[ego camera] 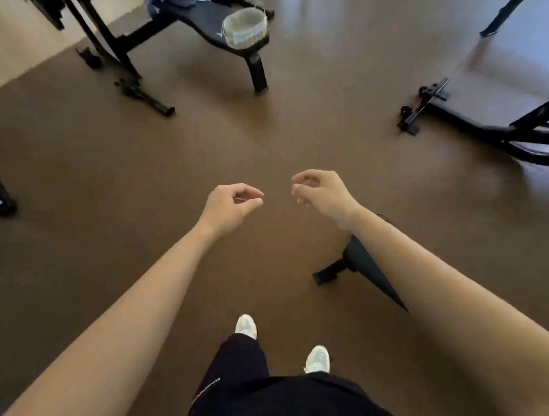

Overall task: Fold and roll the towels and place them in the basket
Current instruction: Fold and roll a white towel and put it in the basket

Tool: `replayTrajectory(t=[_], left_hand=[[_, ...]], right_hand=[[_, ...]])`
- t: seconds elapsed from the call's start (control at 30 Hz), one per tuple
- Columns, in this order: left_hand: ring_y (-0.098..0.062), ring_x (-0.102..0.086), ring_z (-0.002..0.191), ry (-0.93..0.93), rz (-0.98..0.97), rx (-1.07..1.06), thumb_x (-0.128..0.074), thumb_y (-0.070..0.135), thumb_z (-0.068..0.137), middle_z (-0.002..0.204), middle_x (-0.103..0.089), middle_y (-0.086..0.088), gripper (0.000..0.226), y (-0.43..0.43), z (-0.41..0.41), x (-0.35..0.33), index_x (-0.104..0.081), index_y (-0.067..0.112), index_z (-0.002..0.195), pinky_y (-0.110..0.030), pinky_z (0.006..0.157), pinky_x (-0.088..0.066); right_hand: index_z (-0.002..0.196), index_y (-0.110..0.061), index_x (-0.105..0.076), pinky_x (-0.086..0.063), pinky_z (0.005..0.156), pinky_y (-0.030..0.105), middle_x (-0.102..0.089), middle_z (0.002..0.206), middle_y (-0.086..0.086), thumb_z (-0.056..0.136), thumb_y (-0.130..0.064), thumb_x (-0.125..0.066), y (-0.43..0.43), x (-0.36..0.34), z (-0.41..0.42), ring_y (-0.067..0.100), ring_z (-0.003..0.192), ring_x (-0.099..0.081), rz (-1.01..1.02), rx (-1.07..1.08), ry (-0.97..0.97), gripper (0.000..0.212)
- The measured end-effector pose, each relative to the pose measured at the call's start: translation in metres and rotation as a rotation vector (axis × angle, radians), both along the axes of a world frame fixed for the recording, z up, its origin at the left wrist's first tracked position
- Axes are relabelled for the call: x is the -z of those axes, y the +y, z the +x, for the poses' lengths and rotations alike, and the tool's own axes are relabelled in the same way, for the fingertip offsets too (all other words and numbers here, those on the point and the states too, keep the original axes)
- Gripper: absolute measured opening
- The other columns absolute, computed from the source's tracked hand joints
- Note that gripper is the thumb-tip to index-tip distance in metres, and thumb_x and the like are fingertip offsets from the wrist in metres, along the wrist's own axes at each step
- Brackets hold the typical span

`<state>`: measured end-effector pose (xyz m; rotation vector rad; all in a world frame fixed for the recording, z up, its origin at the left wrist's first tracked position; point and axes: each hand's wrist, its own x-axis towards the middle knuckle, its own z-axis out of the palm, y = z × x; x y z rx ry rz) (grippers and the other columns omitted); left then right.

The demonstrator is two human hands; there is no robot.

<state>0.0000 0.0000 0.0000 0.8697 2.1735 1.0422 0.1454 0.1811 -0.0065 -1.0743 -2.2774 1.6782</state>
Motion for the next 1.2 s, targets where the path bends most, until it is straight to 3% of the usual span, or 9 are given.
replayTrajectory(t=[0.1,0.23,0.4,0.5,0.6,0.7,0.9,1.0,1.2], left_hand=[[-0.01,-0.073,0.098,-0.008,-0.012,-0.034,-0.076,0.019,0.089,0.099,-0.078,0.009,0.012,-0.007,-0.019,0.019,-0.078,0.029,0.095,-0.037,0.099,-0.054],[-0.01,-0.073,0.096,-0.035,-0.039,-0.057,-0.075,0.018,0.09,0.099,-0.078,0.008,0.012,-0.009,-0.067,0.047,-0.078,0.026,0.098,-0.033,0.096,-0.056],[-0.012,-0.073,0.094,-0.071,-0.054,-0.09,-0.073,0.018,0.09,0.096,-0.078,0.008,0.011,-0.001,-0.159,0.067,-0.078,0.026,0.094,-0.033,0.095,-0.056],[-0.011,-0.071,0.095,-0.095,-0.139,-0.016,-0.071,0.026,0.089,0.096,-0.077,0.009,0.01,0.019,-0.216,0.075,-0.08,0.027,0.095,-0.036,0.095,-0.055],[-0.011,-0.067,0.095,-0.097,-0.232,0.078,-0.07,0.026,0.091,0.096,-0.075,0.009,0.01,0.049,-0.261,0.079,-0.079,0.028,0.097,-0.037,0.095,-0.053],[-0.008,-0.066,0.094,-0.113,-0.247,0.111,-0.07,0.025,0.092,0.096,-0.074,0.01,0.01,0.088,-0.307,0.082,-0.078,0.028,0.097,-0.035,0.094,-0.053],[-0.009,-0.065,0.092,-0.093,-0.298,0.081,-0.07,0.022,0.092,0.092,-0.073,0.01,0.012,0.176,-0.435,0.089,-0.079,0.023,0.1,-0.031,0.091,-0.052],[-0.01,-0.066,0.096,-0.104,-0.351,0.082,-0.068,0.026,0.094,0.095,-0.072,0.01,0.015,0.207,-0.496,0.085,-0.078,0.024,0.105,-0.033,0.093,-0.053],[0.0,-0.063,0.098,-0.178,-0.29,-0.026,-0.068,0.026,0.096,0.101,-0.074,0.013,0.012,0.257,-0.622,0.076,-0.078,0.026,0.103,-0.03,0.089,-0.051]], right_hand=[[0.107,-0.024,-0.073,-0.057,0.085,0.038,-0.076,0.091,0.007,0.092,-0.028,-0.066,0.002,0.013,-0.026,0.02,0.087,-0.07,-0.023,-0.024,-0.074,0.018],[0.112,-0.018,-0.072,-0.054,0.079,0.03,-0.072,0.094,0.004,0.095,-0.025,-0.065,0.021,0.038,-0.073,0.011,0.076,-0.065,-0.004,-0.05,-0.201,0.02],[0.119,-0.016,-0.07,-0.055,0.091,0.034,-0.072,0.106,0.006,0.098,-0.026,-0.064,0.029,0.045,-0.143,0.021,0.095,-0.07,-0.044,-0.07,-0.267,0.024],[0.117,-0.018,-0.071,-0.054,0.094,0.04,-0.073,0.101,0.008,0.096,-0.027,-0.064,0.036,0.048,-0.185,0.023,0.098,-0.069,-0.019,-0.053,-0.267,0.024],[0.116,-0.019,-0.071,-0.053,0.085,0.035,-0.073,0.092,0.003,0.097,-0.025,-0.062,0.05,0.051,-0.225,0.015,0.087,-0.067,-0.028,-0.02,-0.28,0.021],[0.112,-0.024,-0.071,-0.053,0.083,0.033,-0.073,0.094,0.002,0.096,-0.028,-0.062,0.079,0.059,-0.272,0.016,0.09,-0.067,-0.017,0.012,-0.284,0.019],[0.104,-0.026,-0.072,-0.053,0.082,0.034,-0.068,0.082,0.003,0.095,-0.03,-0.062,0.17,0.085,-0.404,0.023,0.095,-0.068,-0.057,0.075,-0.244,0.014],[0.104,-0.024,-0.073,-0.052,0.089,0.037,-0.066,0.08,0.0,0.095,-0.029,-0.063,0.21,0.088,-0.471,0.023,0.096,-0.068,-0.064,0.02,-0.251,0.014],[0.11,-0.023,-0.072,-0.049,0.079,0.027,-0.067,0.085,-0.006,0.098,-0.03,-0.061,0.286,0.064,-0.626,0.016,0.091,-0.066,-0.059,-0.102,-0.265,0.017]])
